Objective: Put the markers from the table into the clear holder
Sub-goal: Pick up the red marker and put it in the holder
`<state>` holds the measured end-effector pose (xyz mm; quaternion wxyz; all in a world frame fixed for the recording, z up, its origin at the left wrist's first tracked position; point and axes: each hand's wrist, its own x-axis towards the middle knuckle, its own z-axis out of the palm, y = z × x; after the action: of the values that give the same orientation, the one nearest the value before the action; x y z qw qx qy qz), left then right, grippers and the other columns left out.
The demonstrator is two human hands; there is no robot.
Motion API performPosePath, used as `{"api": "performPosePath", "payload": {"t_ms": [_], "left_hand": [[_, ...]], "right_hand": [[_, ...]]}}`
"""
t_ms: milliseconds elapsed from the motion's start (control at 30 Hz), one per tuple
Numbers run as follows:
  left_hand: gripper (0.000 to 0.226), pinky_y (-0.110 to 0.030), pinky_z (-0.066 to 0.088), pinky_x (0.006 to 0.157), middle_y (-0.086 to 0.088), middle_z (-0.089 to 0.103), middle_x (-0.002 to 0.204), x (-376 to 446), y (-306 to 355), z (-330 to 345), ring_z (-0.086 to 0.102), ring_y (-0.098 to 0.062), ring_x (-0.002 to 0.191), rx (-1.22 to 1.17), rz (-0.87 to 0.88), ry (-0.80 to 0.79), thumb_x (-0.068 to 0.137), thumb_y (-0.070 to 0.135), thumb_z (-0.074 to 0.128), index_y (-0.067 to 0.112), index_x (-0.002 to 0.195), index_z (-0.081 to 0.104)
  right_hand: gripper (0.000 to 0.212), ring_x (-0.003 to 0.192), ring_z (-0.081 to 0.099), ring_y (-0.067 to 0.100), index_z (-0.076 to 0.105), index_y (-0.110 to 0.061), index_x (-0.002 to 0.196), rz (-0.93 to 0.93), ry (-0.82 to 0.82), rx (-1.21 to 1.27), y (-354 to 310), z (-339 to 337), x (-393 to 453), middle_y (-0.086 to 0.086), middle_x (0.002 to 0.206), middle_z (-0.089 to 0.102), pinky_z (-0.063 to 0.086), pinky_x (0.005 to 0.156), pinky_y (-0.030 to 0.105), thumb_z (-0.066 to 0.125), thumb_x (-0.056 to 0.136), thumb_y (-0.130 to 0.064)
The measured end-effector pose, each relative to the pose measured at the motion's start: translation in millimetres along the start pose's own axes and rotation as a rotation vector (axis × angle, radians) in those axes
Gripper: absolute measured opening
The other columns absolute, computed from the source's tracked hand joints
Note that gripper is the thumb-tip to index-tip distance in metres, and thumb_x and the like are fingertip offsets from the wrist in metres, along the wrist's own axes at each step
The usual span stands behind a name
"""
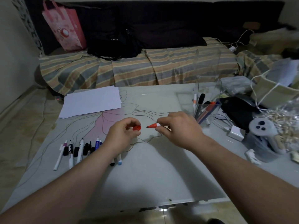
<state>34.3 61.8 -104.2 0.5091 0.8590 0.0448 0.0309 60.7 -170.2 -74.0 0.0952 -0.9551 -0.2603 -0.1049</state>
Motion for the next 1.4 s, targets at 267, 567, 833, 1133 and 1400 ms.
{"api": "performPosePath", "payload": {"t_ms": [267,567,833,1133,1400], "left_hand": [[0.024,-0.015,0.048,0.079,0.016,0.075,0.090,-6,12,3,0.066,0.003,0.082,0.053,0.067,0.015,0.078,0.021,0.084,0.037,0.095,0.076],[0.029,-0.040,0.045,0.081,0.000,0.062,0.098,-5,21,9,0.056,-0.022,0.096,0.519,0.279,-0.133,0.106,0.039,0.040,0.022,0.111,0.063],[0.022,-0.035,0.029,0.064,0.004,0.057,0.083,-12,37,13,0.050,-0.021,0.079,0.415,0.363,-0.039,0.107,0.031,0.040,0.017,0.103,0.056],[0.029,-0.035,0.044,0.069,-0.001,0.066,0.079,-15,34,30,0.059,-0.023,0.080,0.354,0.212,-0.107,0.101,0.036,0.047,0.016,0.087,0.062],[0.013,-0.033,0.049,0.071,-0.005,0.063,0.076,-13,46,46,0.064,-0.018,0.074,-0.015,0.154,-0.088,0.099,0.048,0.051,0.037,0.099,0.058]], "right_hand": [[0.036,0.091,0.059,0.024,0.060,-0.034,0.095,-0.001,0.025,-0.022,-9,4,1,-0.010,0.079,0.046,0.046,0.069,0.036,0.042,0.097,-0.065],[0.029,0.087,0.061,0.027,0.065,-0.032,0.094,-0.046,0.071,-0.048,-17,6,5,-0.009,0.079,0.047,0.045,0.065,0.034,0.051,0.096,-0.058],[0.037,0.072,0.058,0.027,0.063,-0.027,0.090,-0.070,0.122,0.024,-19,8,6,-0.006,0.072,0.046,0.039,0.056,0.035,0.045,0.098,-0.058],[0.009,0.099,0.046,0.023,0.050,-0.034,0.098,-0.024,-0.198,0.026,-18,-5,0,-0.011,0.089,0.061,0.033,0.081,0.042,0.046,0.102,-0.041],[0.018,0.085,0.060,0.008,0.063,-0.022,0.116,0.433,0.451,0.542,62,-68,13,-0.010,0.097,0.061,0.049,0.078,0.032,0.061,0.101,-0.029]]}}
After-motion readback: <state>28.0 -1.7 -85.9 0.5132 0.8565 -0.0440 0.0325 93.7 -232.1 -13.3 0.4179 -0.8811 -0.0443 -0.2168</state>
